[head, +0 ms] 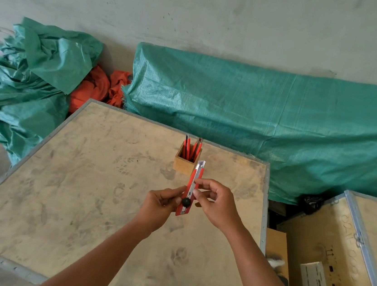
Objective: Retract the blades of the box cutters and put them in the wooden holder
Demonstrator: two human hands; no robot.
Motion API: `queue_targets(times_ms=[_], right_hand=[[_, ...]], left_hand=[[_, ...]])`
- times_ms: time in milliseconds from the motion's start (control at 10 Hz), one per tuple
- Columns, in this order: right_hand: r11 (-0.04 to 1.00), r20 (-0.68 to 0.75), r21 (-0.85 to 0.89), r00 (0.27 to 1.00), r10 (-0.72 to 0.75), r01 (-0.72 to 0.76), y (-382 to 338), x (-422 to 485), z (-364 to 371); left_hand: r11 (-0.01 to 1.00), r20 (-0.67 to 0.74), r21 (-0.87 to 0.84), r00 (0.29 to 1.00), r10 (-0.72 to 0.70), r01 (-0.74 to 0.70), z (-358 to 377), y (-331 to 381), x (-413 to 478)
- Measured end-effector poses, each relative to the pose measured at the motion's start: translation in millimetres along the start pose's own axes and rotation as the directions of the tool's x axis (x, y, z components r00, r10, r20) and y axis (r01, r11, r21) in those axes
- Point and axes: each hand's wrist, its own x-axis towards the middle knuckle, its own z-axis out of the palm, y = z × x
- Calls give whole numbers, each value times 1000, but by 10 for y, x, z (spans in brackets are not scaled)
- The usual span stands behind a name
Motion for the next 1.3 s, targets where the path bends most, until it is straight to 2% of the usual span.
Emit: queue_targets(times_ms=[200, 400, 600, 800, 1100, 1200, 1300], right_hand=[[999, -82, -22, 996, -37, 36, -100, 629, -130], [991, -213, -115, 972, -97, 73, -101, 1370, -125], [984, -321, -175, 942, -97, 42, 163, 1746, 39], [960, -281, -278, 953, -111, 30, 382, 1805, 176], [898, -150, -435, 978, -144, 65, 513, 1731, 276], [906, -158, -414, 973, -166, 88, 512, 1700, 281], [928, -195, -372, 975, -102, 23, 517, 1685, 272]], left_hand=[[977, 24, 204, 997, 66, -70, -75, 157, 658], [935, 66, 338, 994, 92, -109, -109, 382, 1321], [854, -85, 519, 994, 71, -16, -135, 253, 1716], [783, -135, 594, 982, -133, 188, -82, 0, 1917], [783, -120, 601, 987, -108, 159, -88, -60, 1925], [781, -120, 604, 987, -107, 158, -84, -52, 1907], [794, -129, 587, 987, -100, 157, -60, -8, 1883]])
